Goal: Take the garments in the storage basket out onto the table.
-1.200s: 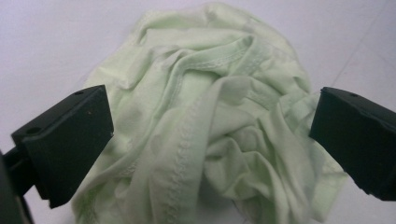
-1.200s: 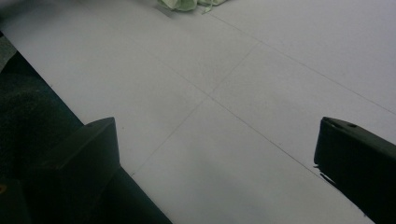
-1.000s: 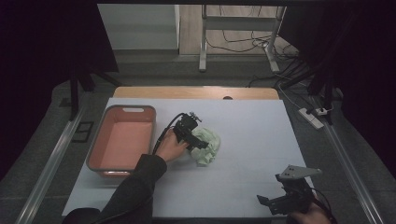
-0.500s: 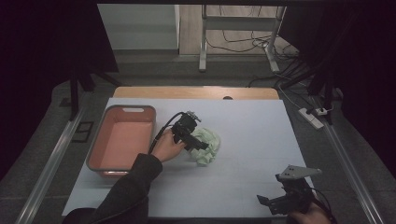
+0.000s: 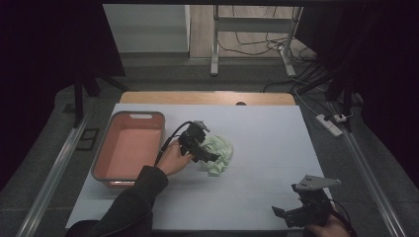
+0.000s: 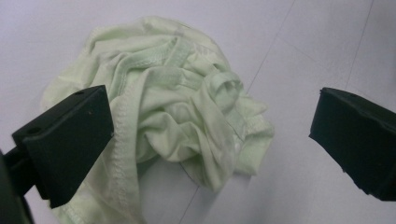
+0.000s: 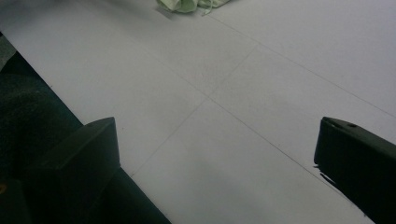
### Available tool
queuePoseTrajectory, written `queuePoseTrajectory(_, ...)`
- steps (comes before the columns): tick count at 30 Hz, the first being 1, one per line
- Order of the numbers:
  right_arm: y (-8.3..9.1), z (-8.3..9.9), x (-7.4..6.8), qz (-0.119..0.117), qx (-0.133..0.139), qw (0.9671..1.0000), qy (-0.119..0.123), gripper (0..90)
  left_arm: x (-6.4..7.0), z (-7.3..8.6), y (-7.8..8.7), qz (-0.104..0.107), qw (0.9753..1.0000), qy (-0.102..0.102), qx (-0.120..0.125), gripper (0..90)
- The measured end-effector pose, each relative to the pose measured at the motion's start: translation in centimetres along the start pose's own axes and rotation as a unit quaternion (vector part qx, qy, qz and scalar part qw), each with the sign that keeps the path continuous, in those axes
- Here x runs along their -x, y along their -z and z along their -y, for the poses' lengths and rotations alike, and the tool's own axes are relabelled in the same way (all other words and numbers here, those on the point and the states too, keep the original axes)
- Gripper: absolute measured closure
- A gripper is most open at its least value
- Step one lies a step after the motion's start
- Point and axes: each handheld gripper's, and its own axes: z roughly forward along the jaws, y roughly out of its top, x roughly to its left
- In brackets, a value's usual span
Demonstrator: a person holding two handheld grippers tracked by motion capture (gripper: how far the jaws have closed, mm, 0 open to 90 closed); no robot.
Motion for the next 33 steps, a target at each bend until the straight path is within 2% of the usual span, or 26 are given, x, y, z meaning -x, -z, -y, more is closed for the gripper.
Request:
queuePoseTrajectory(8, 0.1, 0.0, 0.0, 0.001, 0.004, 1.0000, 0.001, 0.3, 0.6, 0.4, 0.4, -0.001, 1.0000, -0.004, 0.001, 0.0)
queuePoseTrajectory(16, 0.2, 0.1, 0.0, 0.001, 0.011, 0.9999, 0.001, 0.4, 1.3, 0.7, 1.1, 0.008, 0.9999, -0.003, 0.005, 0.0)
queuePoseTrajectory(33, 0.4, 0.1, 0.0, -0.001, 0.016, 0.9999, 0.002, 0.3, 2.8, 2.3, 2.6, 0.002, 0.9999, -0.012, 0.004, 0.0)
